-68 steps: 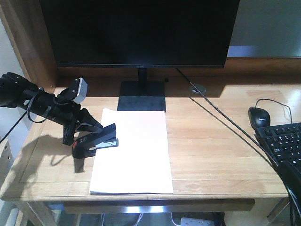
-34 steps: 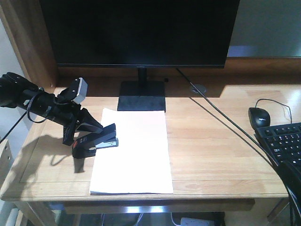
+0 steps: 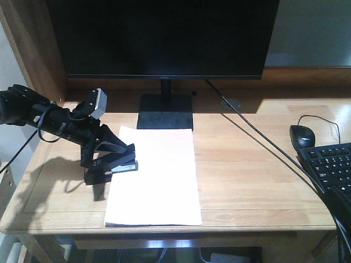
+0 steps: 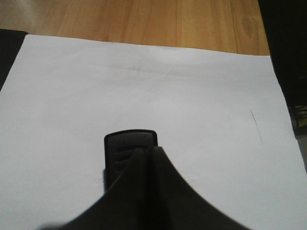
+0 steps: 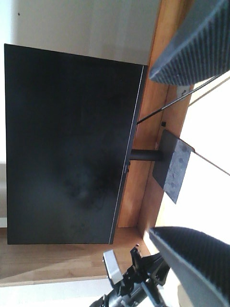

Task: Grab stapler and paper to desk for stapling
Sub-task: 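Grasp the stapler with the left gripper and move it onto the paper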

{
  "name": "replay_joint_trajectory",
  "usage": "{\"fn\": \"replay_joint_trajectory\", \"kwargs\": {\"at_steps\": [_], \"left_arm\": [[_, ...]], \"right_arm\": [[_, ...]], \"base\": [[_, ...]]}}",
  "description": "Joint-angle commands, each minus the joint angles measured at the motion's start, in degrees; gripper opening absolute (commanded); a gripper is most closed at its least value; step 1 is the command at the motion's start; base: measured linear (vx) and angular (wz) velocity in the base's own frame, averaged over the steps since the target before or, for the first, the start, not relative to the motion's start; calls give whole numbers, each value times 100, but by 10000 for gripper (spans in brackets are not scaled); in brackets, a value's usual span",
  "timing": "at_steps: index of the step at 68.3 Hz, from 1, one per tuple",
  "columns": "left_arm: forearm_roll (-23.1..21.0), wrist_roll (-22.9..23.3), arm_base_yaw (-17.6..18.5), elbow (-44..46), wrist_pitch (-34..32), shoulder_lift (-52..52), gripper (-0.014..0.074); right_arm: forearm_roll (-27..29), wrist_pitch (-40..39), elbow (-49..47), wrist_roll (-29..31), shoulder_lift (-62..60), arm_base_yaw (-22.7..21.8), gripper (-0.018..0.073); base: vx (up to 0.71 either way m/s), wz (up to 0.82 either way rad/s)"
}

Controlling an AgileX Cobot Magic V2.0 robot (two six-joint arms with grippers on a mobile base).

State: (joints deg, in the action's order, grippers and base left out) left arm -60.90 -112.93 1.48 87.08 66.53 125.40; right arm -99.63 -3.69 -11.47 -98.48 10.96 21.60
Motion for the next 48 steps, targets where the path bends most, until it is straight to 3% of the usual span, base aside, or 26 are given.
{"fn": "replay_joint_trajectory", "kwargs": {"at_steps": [1, 11, 37, 48], "left_arm": [[-372, 101, 98, 138, 25, -237, -6], [-285, 324, 152, 138, -227, -84, -6], [-165, 324, 197, 138, -463, 46, -6], [128, 324, 275, 138, -643, 46, -6]], "right_arm": [[-120, 126, -158, 6, 52, -1, 568], [-119, 132, -158, 6, 52, -1, 568], [-119, 127, -158, 6, 52, -1, 568], [-119, 127, -158, 6, 52, -1, 568]], "base": [[0, 0], [0, 0], [0, 0], [0, 0]]}}
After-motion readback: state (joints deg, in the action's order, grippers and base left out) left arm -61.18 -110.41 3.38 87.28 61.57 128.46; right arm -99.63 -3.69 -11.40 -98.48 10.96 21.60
